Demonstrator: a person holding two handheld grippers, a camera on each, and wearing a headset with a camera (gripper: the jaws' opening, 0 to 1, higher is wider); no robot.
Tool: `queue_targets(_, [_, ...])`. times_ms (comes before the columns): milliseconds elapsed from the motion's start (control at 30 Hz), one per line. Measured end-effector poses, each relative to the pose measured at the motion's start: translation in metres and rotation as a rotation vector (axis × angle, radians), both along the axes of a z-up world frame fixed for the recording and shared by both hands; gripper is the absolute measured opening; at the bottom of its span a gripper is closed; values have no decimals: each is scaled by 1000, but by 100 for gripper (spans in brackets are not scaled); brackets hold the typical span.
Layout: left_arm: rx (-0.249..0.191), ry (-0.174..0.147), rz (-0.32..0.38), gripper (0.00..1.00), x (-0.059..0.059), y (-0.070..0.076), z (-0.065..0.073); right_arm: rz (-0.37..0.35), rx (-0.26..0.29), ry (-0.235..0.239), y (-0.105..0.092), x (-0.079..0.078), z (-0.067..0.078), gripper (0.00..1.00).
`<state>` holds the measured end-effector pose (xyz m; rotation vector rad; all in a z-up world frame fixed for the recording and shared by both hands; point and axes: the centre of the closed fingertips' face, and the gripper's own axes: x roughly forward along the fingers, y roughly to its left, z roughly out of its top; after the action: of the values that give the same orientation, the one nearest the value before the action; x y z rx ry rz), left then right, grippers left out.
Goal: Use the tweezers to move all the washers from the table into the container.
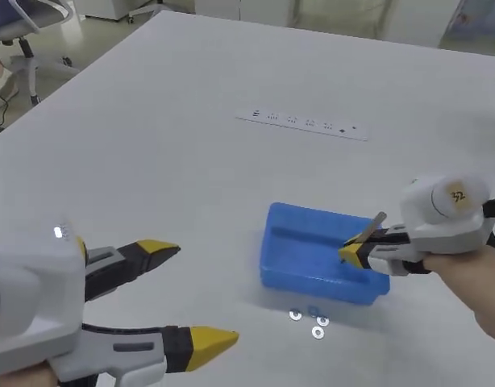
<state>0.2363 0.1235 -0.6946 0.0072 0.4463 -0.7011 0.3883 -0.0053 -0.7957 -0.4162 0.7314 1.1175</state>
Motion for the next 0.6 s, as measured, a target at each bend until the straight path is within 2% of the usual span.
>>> queue_targets(333, [-1,4,4,72,2,0,-1,19,-24,-1,1,-3,-5,5])
queue_targets(600, [-1,6,2,72,3,-1,-2,13,-19,-8,0,-3,-2,5])
